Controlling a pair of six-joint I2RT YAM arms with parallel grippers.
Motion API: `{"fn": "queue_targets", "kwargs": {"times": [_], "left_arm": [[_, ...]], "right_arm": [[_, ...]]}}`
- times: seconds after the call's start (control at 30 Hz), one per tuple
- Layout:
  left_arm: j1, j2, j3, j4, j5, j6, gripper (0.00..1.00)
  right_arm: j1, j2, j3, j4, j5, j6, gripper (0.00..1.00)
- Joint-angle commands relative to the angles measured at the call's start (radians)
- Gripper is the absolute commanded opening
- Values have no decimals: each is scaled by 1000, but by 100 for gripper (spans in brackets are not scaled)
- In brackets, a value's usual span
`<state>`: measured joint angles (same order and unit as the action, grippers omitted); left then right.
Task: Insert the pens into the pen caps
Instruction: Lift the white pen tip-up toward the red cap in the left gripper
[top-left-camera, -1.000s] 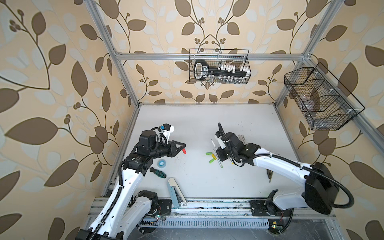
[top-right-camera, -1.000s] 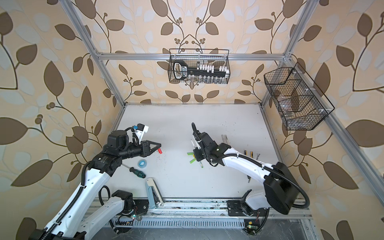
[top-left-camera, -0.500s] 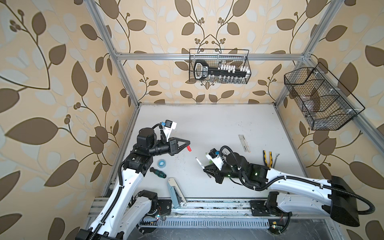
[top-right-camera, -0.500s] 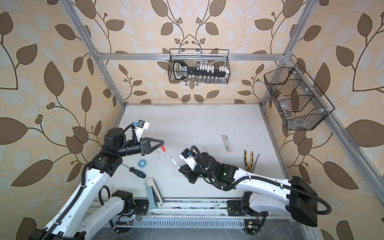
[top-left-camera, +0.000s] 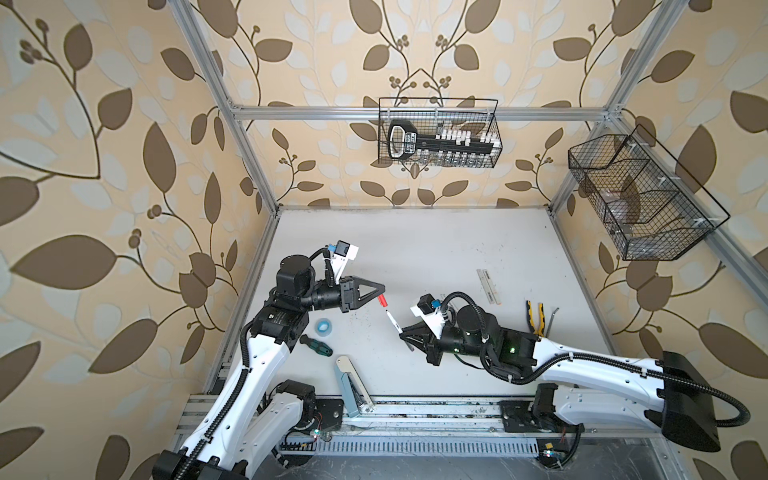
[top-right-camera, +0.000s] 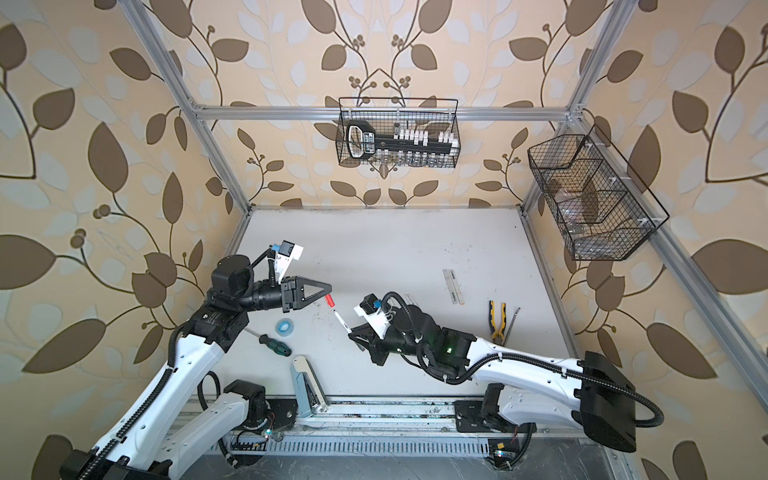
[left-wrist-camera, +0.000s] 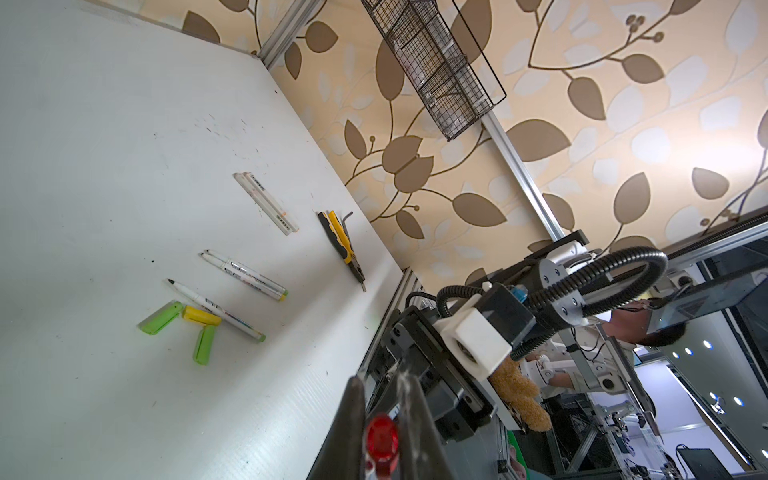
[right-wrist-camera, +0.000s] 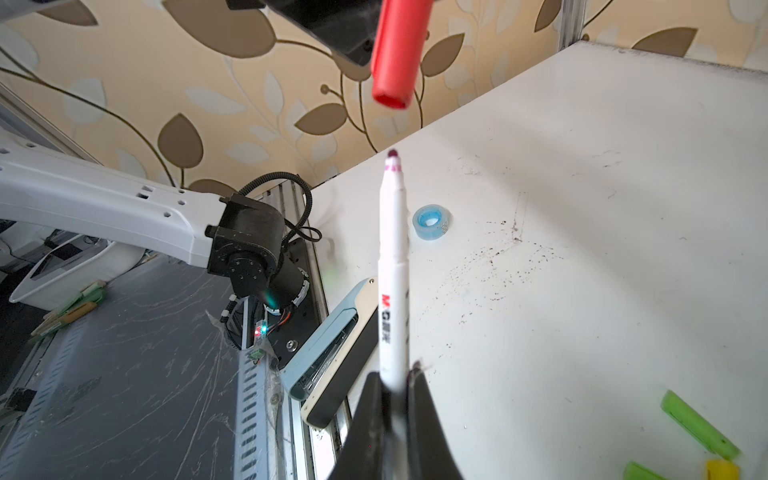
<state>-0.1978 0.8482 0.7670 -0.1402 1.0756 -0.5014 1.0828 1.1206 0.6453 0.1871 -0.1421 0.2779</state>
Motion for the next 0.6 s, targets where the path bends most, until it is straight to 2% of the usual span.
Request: {"fn": "queue_targets", "kwargs": {"times": [0.0,0.3,0.57], "left_arm": [[-12,2,-3,47,46,-2,0],[-14,-10,12,-31,-9,52,0],[-14,-5,8,-20,7,43,0]], "right_arm": [[5,-10,14,28,-4,-27,9],[6,-18,17,32,-4,-26,9],[5,-25,20,32,2,-30,9]]}}
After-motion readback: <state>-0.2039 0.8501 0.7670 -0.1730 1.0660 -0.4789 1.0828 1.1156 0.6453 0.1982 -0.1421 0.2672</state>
